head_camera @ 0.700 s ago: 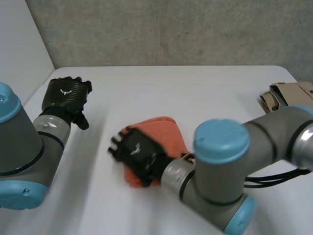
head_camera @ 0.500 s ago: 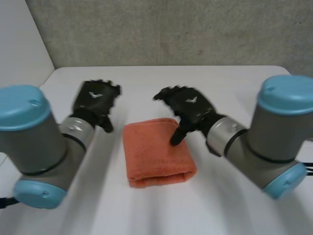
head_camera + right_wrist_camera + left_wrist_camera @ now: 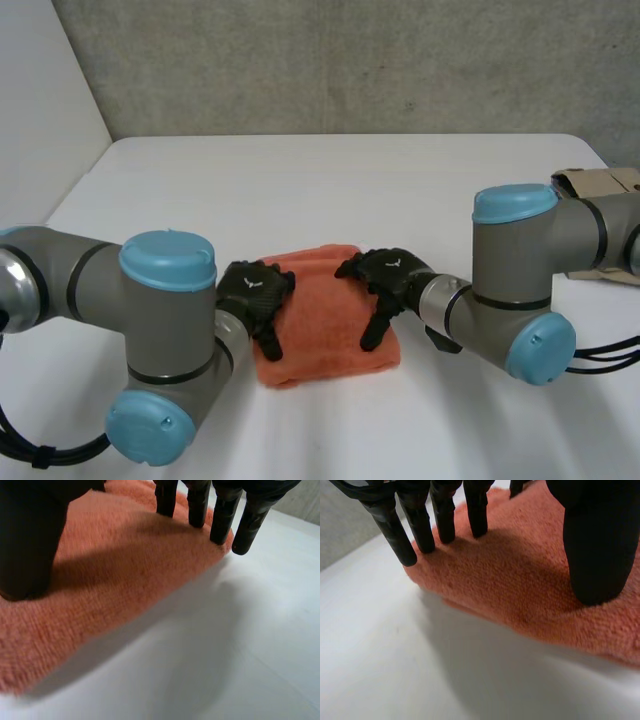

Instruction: Fold the laundry.

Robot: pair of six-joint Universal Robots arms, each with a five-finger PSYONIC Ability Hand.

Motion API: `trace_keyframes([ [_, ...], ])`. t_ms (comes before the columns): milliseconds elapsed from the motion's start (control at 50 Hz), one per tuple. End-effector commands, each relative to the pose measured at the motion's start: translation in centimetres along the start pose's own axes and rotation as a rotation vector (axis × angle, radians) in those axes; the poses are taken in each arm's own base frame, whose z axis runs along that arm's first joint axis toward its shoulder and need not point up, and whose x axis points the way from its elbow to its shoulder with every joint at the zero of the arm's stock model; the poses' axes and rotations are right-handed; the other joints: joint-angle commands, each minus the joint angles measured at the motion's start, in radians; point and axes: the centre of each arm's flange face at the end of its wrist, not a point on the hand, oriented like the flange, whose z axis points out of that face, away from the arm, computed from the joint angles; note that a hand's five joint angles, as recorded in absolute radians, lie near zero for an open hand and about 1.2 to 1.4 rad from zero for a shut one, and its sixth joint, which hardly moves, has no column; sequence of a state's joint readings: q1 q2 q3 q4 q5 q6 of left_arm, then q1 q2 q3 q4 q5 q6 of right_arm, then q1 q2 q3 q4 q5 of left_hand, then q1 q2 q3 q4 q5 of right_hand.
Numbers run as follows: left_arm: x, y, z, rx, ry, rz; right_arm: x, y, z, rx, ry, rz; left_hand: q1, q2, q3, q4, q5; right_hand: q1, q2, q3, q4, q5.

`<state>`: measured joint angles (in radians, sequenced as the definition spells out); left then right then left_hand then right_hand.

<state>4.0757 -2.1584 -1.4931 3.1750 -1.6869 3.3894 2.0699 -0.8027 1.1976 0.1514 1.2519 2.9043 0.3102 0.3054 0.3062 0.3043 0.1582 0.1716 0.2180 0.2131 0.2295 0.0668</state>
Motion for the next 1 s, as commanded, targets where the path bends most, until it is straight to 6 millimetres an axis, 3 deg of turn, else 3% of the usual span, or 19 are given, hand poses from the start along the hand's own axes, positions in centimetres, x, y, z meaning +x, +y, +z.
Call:
trace_keyframes([
  [20, -0.2, 0.4, 0.1, -0.027, 0.003, 0.069, 0.6, -0.5, -0.5, -0.004, 0.059, -0.075, -0.064, -0.06, -0.06, -0.058, -0.087, 0.003, -0.044, -0.039, -0.055, -0.067],
  [80, -0.7, -1.0, -0.5, 0.014, -0.012, 0.061, 0.7, -1.2, -1.1, 0.019, 0.07, -0.078, -0.073, -0.068, -0.069, -0.067, -0.096, 0.003, -0.044, -0.039, -0.055, -0.067],
  [240, -3.3, -8.2, -4.1, 0.297, -0.092, 0.027, 0.7, -4.3, -4.7, 0.18, 0.137, -0.116, -0.132, -0.127, -0.128, -0.126, -0.154, 0.003, -0.044, -0.039, -0.055, -0.067],
  [400, -3.2, -12.2, -6.2, 0.472, 0.042, 0.05, -0.5, -4.1, -8.1, 0.239, 0.216, -0.133, -0.136, -0.131, -0.132, -0.13, -0.158, 0.003, -0.044, -0.039, -0.055, -0.067],
  [440, -3.0, -12.5, -6.4, 0.482, 0.088, 0.055, -0.8, -3.6, -8.3, 0.237, 0.222, -0.132, -0.136, -0.131, -0.132, -0.13, -0.158, 0.003, -0.044, -0.039, -0.055, -0.067],
  [580, -3.7, -13.7, -6.9, 0.475, 0.19, -0.011, -6.4, -1.4, -8.8, 0.245, 0.095, -0.161, -0.136, -0.131, -0.132, -0.13, -0.158, 0.003, -0.044, -0.039, -0.055, -0.067],
  [720, -3.5, -14.3, -6.9, 0.488, 0.241, -0.047, -8.8, 1.0, -7.4, 0.217, 0.033, -0.182, -0.136, -0.131, -0.132, -0.13, -0.158, 0.003, -0.044, -0.039, -0.055, -0.067],
  [900, -3.5, -14.3, -6.9, 0.488, 0.242, -0.053, -8.8, 2.9, -4.5, 0.191, 0.121, -0.252, -0.136, -0.131, -0.132, -0.13, -0.158, 0.003, -0.044, -0.039, -0.055, -0.067],
  [1000, -3.5, -14.2, -6.9, 0.485, 0.242, -0.057, -8.5, 2.7, -3.6, 0.224, 0.15, -0.293, -0.136, -0.131, -0.132, -0.13, -0.158, 0.083, 0.037, 0.042, 0.025, 0.014],
])
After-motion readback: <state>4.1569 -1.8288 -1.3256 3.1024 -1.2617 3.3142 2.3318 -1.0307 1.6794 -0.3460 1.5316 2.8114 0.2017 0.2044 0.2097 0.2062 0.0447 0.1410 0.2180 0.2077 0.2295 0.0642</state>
